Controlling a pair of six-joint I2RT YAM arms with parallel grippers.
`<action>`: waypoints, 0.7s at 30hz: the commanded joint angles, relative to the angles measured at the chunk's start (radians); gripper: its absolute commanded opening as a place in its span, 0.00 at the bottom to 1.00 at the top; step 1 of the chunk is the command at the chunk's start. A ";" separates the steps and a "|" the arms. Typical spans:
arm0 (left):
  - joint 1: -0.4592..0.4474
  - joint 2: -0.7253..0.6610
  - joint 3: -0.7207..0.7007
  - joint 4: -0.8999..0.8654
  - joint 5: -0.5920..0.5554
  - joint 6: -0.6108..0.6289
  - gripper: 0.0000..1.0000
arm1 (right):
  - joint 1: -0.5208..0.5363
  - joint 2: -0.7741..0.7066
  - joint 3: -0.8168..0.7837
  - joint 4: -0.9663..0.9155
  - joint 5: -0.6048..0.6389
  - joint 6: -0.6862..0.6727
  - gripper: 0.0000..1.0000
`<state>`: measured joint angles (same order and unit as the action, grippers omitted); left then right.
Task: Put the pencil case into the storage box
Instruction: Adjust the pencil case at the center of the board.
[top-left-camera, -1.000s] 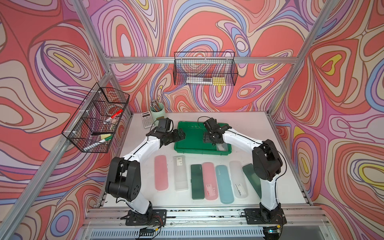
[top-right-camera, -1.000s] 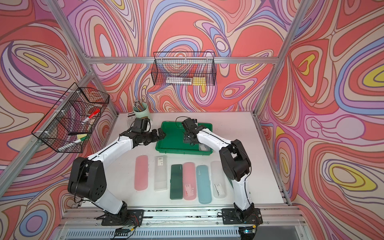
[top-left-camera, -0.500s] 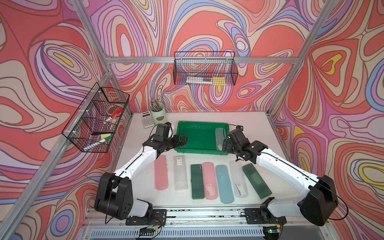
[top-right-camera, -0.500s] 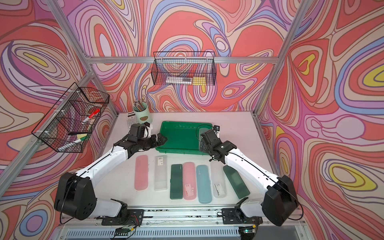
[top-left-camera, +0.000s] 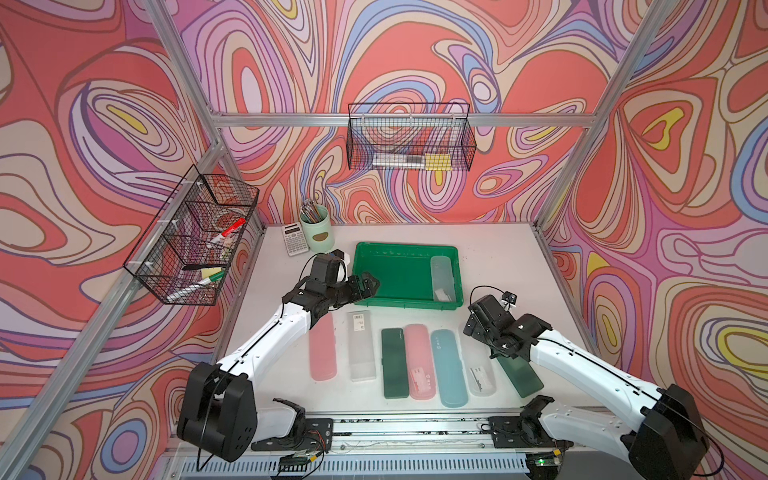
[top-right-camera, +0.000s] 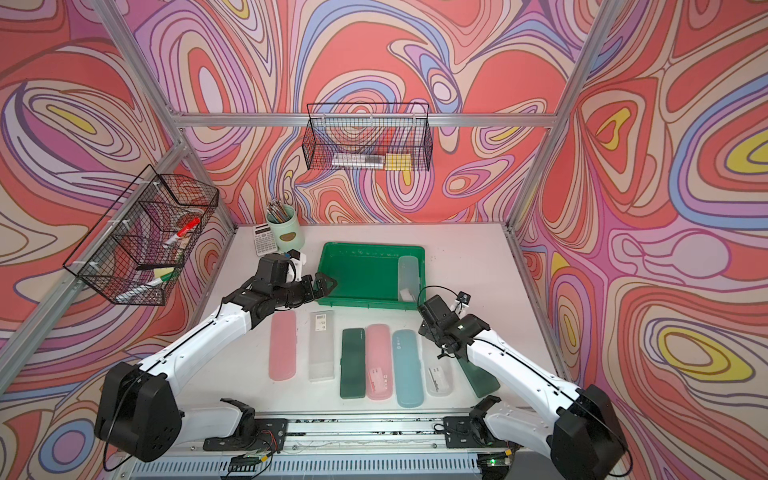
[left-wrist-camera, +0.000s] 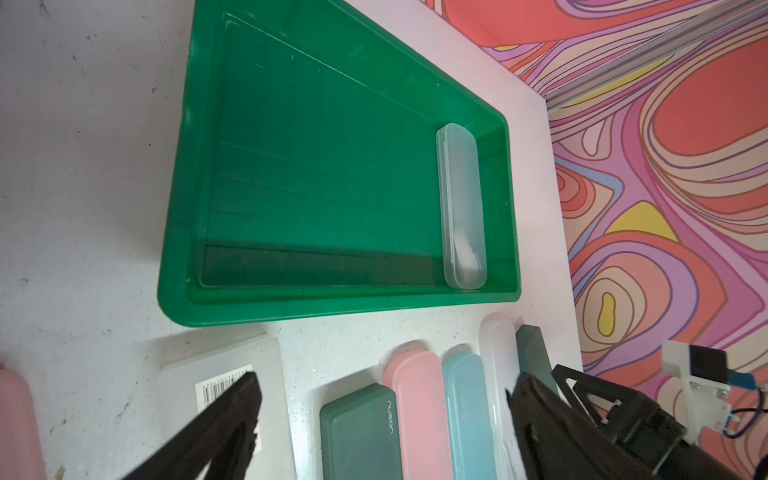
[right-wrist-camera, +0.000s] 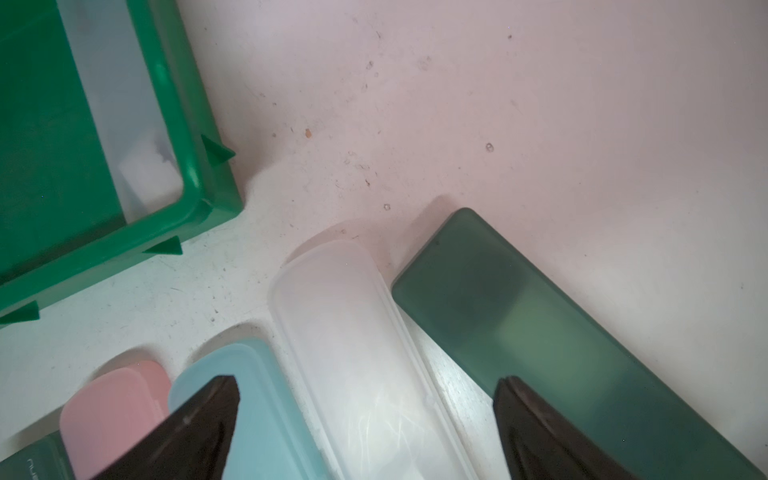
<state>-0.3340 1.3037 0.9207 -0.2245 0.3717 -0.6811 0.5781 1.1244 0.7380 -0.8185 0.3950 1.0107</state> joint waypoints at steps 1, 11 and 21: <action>-0.015 -0.033 0.012 0.020 0.013 -0.012 0.97 | -0.024 0.007 -0.021 -0.054 0.003 0.076 0.98; -0.019 -0.033 0.018 -0.004 0.006 0.002 0.97 | -0.096 0.057 -0.076 0.126 -0.227 -0.003 0.94; -0.019 -0.022 0.024 -0.008 0.009 0.005 0.98 | -0.114 0.196 -0.062 0.231 -0.234 -0.052 0.93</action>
<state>-0.3485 1.2831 0.9245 -0.2249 0.3725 -0.6838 0.4770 1.2842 0.6621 -0.6357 0.1642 0.9894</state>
